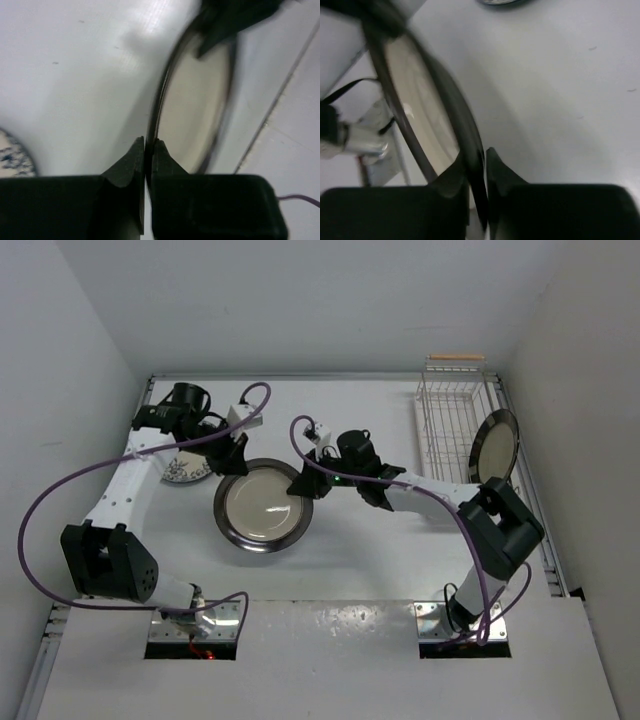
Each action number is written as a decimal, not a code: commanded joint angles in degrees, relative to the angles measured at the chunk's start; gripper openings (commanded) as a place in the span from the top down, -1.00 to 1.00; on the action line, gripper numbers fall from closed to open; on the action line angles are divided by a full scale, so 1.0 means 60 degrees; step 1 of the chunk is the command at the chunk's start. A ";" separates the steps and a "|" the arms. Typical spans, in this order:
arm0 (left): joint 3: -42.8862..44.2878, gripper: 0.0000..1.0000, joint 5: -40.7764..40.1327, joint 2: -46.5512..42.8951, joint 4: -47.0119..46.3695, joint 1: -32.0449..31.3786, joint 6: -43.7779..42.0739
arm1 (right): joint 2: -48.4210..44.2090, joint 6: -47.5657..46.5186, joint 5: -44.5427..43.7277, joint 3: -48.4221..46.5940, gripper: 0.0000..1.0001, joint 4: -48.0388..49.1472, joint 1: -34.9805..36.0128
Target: Load the plates into the dish rack
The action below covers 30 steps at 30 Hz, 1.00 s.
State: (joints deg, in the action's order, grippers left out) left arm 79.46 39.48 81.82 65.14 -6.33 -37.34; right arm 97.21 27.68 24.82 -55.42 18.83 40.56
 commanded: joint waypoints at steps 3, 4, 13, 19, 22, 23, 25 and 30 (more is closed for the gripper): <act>0.0629 0.96 0.0233 -0.0351 -0.1056 0.0176 0.1387 | -0.0775 0.0500 -0.0253 0.0257 1.00 0.1316 -0.0006; 0.0629 0.83 -0.0074 -0.0351 -0.1246 0.0277 0.1897 | -0.1052 0.0339 -0.0313 0.0300 1.00 0.1155 -0.0064; 0.1389 -0.55 -0.3427 -0.0263 -0.2286 0.0877 0.4008 | -0.3848 -0.1199 -0.3910 -0.1192 1.00 -0.2238 -0.0898; 0.1010 -0.63 -0.5144 -0.0453 -0.2508 0.1390 0.4349 | -0.4864 -0.3275 -0.6301 -0.3139 1.00 -0.3986 -0.2567; 0.0600 -0.63 -0.5044 -0.0556 -0.2508 0.1494 0.4437 | -0.4966 -0.5048 -0.8088 -0.3975 1.00 -0.4456 -0.3111; 0.0425 -0.63 -0.4927 -0.0657 -0.2595 0.1581 0.4437 | -0.4952 -0.5372 -0.9092 -0.4209 1.00 -0.4471 -0.3199; 0.0322 -0.63 -0.4925 -0.0658 -0.2596 0.1582 0.4437 | -0.4951 -0.6530 -0.9583 -0.4240 1.00 -0.4326 -0.3667; 0.0146 -0.63 -0.4838 -0.0746 -0.2683 0.1772 0.4437 | -0.5112 -0.7806 -1.0626 -0.3424 1.00 -0.4383 -0.4530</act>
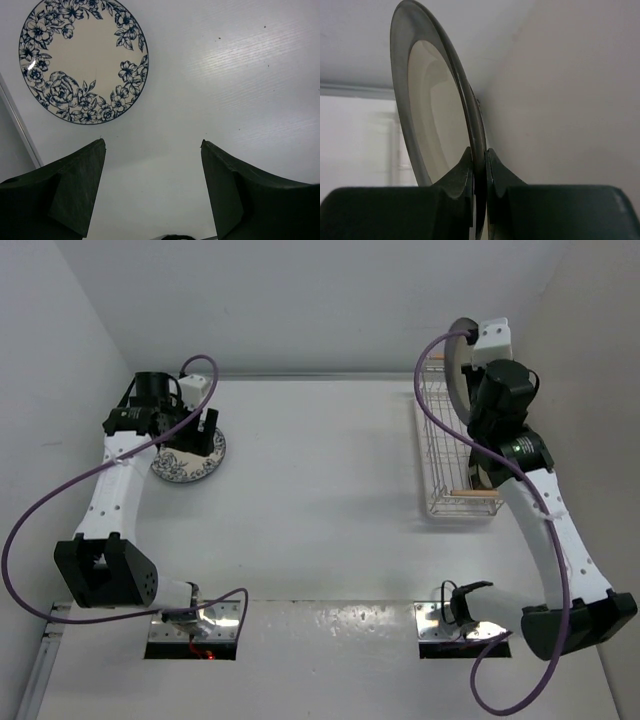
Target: Load the plates into the dish rack
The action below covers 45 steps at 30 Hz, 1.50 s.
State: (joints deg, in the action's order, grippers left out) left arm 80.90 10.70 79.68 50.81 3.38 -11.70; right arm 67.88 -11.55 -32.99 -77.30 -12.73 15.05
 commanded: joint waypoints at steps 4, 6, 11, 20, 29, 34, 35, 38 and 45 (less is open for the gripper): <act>-0.0095 -0.63 0.0136 -0.0389 -0.0294 0.0155 0.0252 | -0.0472 -0.1064 -0.0698 0.1104 1.00 0.0643 -0.0792; -0.0095 -0.63 0.0136 -0.0389 -0.0294 0.0155 0.0252 | -0.0561 -0.1005 -0.0478 0.1674 1.00 0.0613 -0.0940; -0.0183 -0.63 0.0223 -0.0389 -0.0294 0.0155 0.0252 | -0.0663 -0.0304 0.0194 0.2248 1.00 0.0148 -0.1702; -0.0271 -0.63 0.0224 -0.0389 -0.0294 0.0155 0.0252 | -0.0429 0.1177 0.0357 0.3112 1.00 -0.0148 -0.2245; -0.0359 -0.63 0.0136 -0.0389 -0.0294 0.0155 0.0252 | -0.0312 0.1604 0.0518 0.3244 1.00 -0.0236 -0.2259; -0.0359 -0.63 0.0136 -0.0389 -0.0294 0.0155 0.0252 | -0.0355 0.1574 0.0242 0.3157 1.00 -0.0178 -0.2259; -0.0359 -0.63 0.0136 -0.0389 -0.0294 0.0155 0.0252 | -0.0399 0.1400 0.0153 0.3127 1.00 -0.0120 -0.2259; -0.0359 -0.63 0.0048 -0.0389 -0.0294 0.0155 0.0252 | -0.0634 0.1033 0.0079 0.2646 1.00 0.0144 -0.2259; -0.0359 -0.63 0.0136 -0.0301 -0.0294 0.0155 0.0252 | -0.0751 0.0738 0.0064 0.2189 1.00 0.0115 -0.2230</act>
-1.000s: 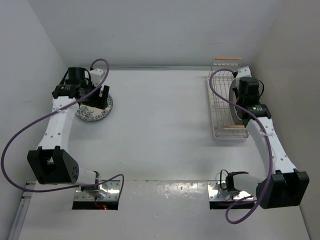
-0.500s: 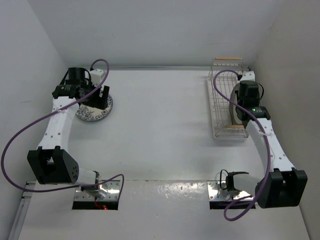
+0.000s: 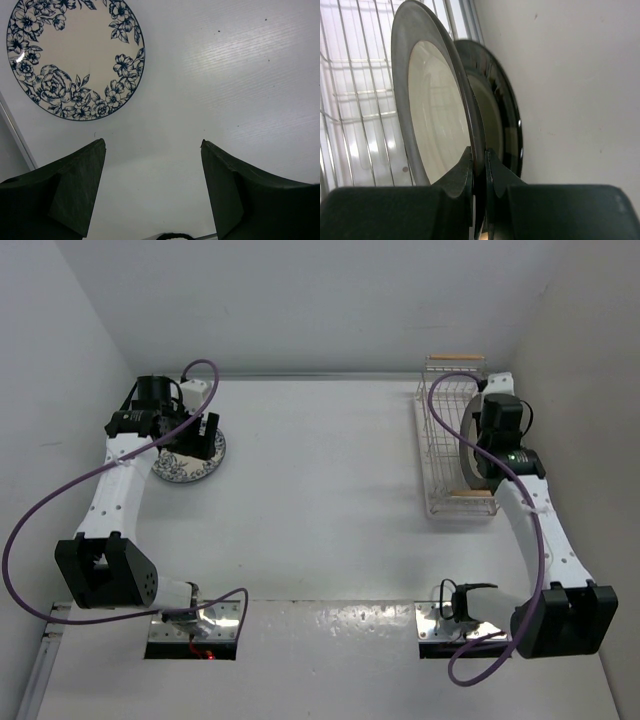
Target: Load the plates into the dish rack
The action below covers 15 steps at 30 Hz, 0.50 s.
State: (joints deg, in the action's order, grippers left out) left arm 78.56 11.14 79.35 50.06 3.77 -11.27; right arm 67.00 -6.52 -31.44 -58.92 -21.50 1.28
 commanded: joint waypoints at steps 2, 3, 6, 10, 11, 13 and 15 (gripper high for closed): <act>0.0031 -0.63 0.0063 -0.0247 -0.0170 0.0089 0.0179 | -0.0605 0.0090 -0.0223 -0.0743 1.00 0.1561 0.0051; 0.0031 -0.63 0.0063 -0.0247 -0.0170 0.0089 0.0179 | -0.0620 0.0135 -0.0209 -0.0655 1.00 0.1547 0.0065; 0.0031 -0.63 0.0063 -0.0247 -0.0170 0.0089 0.0179 | -0.0664 0.0427 -0.0019 -0.0523 1.00 0.1532 0.0065; 0.0031 -0.63 0.0063 -0.0247 -0.0170 0.0089 0.0179 | -0.0489 0.0502 0.0026 -0.0259 1.00 0.1473 0.0094; 0.0031 -0.63 0.0063 -0.0247 -0.0170 0.0089 0.0179 | -0.0474 0.0530 0.0040 -0.0157 1.00 0.1459 0.0066; 0.0031 -0.63 0.0063 -0.0247 -0.0170 0.0089 0.0179 | -0.0357 0.0574 0.0025 -0.0025 1.00 0.1459 0.0065; 0.0031 -0.63 0.0063 -0.0247 -0.0170 0.0089 0.0179 | -0.0255 0.0647 0.0026 0.0121 1.00 0.1415 0.0065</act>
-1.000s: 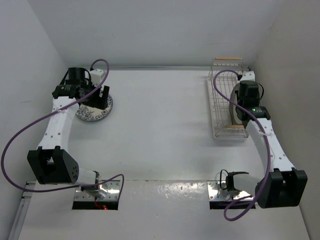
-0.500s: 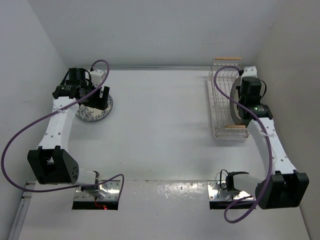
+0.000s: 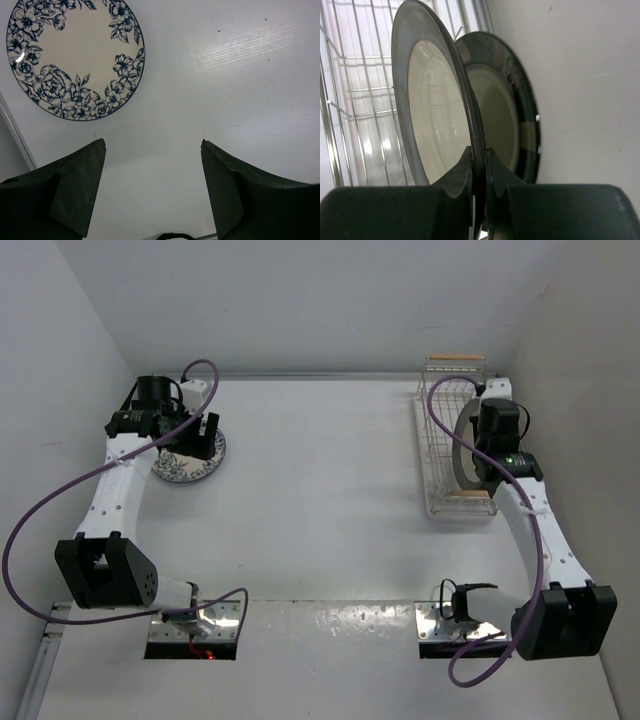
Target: Load the plates into the dish rack
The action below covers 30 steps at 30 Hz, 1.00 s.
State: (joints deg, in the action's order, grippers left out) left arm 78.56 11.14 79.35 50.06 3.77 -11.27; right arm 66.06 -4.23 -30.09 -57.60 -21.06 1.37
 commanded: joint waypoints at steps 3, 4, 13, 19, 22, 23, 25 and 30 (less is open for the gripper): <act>-0.0056 -0.63 -0.0025 -0.0247 -0.0170 0.0089 0.0179 | -0.0010 0.0426 -0.0200 0.0064 1.00 0.1283 0.0051; -0.0057 -0.63 -0.0025 -0.0247 -0.0170 0.0089 0.0179 | -0.0009 0.0470 -0.0186 0.0181 1.00 0.1240 0.0080; -0.0057 -0.63 -0.0025 -0.0247 -0.0170 0.0089 0.0179 | -0.0038 0.0148 -0.0523 0.0767 1.00 0.1357 0.0637; -0.0174 -0.79 -0.0389 -0.0043 -0.0301 0.0367 0.0091 | -0.0010 0.0266 -0.0185 0.0753 0.05 0.1005 0.0680; -0.0291 -0.86 -0.0800 0.0439 -0.0302 0.0996 0.0193 | -0.0097 0.0105 -0.0172 0.0592 -0.20 0.1005 0.0666; -0.0291 -0.86 -0.0801 0.0572 -0.0302 0.1230 0.0193 | -0.0097 -0.0070 -0.0142 0.0519 -0.37 0.0990 0.0637; -0.0291 -0.88 -0.0554 0.0850 -0.0520 0.2020 0.0280 | -0.0141 -0.0188 0.0004 0.0257 -0.50 0.0888 0.0695; -0.0116 -0.88 0.0149 0.2574 -0.0946 0.3705 0.0472 | -0.0287 -0.0335 0.0209 -0.0345 -0.66 0.0669 0.0666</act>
State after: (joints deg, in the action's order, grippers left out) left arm 77.41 9.63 89.54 46.74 21.34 -10.15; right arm 66.81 -5.37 -29.98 -55.35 -18.50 5.13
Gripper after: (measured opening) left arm 0.939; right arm 0.823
